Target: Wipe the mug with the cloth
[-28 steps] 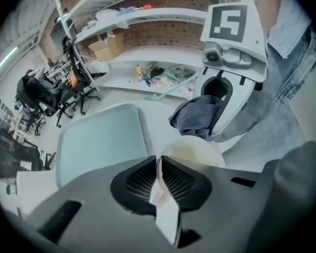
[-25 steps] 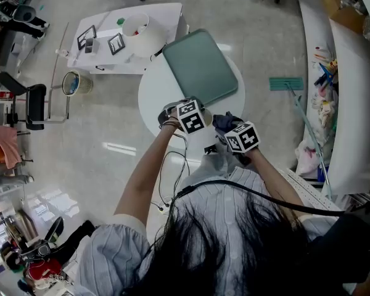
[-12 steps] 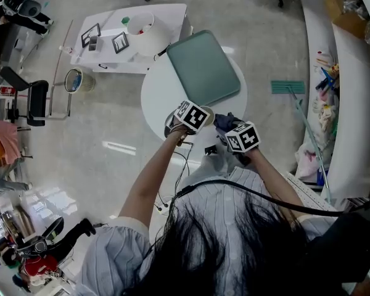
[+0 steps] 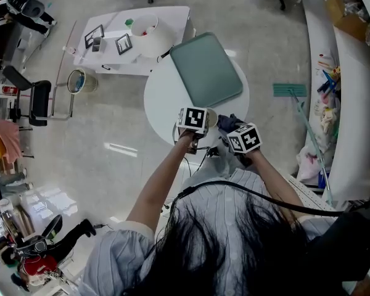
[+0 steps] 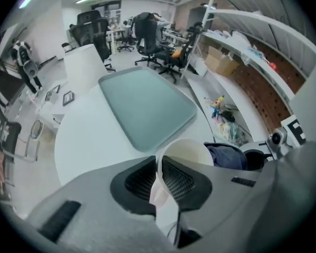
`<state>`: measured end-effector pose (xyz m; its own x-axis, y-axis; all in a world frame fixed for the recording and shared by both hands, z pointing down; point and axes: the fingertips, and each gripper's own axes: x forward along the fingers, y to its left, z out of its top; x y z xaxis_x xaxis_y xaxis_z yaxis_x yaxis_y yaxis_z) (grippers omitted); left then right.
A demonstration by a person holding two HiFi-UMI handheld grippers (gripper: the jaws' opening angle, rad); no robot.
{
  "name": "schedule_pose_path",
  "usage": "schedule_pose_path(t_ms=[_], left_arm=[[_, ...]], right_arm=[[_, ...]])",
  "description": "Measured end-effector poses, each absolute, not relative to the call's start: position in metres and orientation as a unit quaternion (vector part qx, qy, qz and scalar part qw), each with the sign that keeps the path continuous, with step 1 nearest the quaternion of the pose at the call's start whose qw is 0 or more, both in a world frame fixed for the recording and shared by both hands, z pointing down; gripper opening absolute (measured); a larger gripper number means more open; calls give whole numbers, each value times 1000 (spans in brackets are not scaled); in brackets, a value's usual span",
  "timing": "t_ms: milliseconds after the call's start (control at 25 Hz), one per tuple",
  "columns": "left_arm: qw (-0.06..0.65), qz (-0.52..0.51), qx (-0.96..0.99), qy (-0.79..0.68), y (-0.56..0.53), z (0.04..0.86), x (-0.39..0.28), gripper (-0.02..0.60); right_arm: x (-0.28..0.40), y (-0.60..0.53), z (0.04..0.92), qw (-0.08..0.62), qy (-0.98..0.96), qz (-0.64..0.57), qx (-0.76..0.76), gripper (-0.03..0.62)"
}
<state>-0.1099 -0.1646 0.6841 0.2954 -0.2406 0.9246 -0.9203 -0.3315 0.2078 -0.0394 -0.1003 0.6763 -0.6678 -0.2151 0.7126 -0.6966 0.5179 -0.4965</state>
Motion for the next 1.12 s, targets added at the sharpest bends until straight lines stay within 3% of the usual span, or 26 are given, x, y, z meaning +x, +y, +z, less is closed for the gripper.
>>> schedule_pose_path(t_ms=[640,1120], left_arm=[[593,217,551,-546,-141,680,-127,48],[664,84,454,-588,-129,683,-127,48]], right_arm=[[-39,-102,676,290,-813,414,290,80],[-44,-100,676,292,-812,413,290,80]])
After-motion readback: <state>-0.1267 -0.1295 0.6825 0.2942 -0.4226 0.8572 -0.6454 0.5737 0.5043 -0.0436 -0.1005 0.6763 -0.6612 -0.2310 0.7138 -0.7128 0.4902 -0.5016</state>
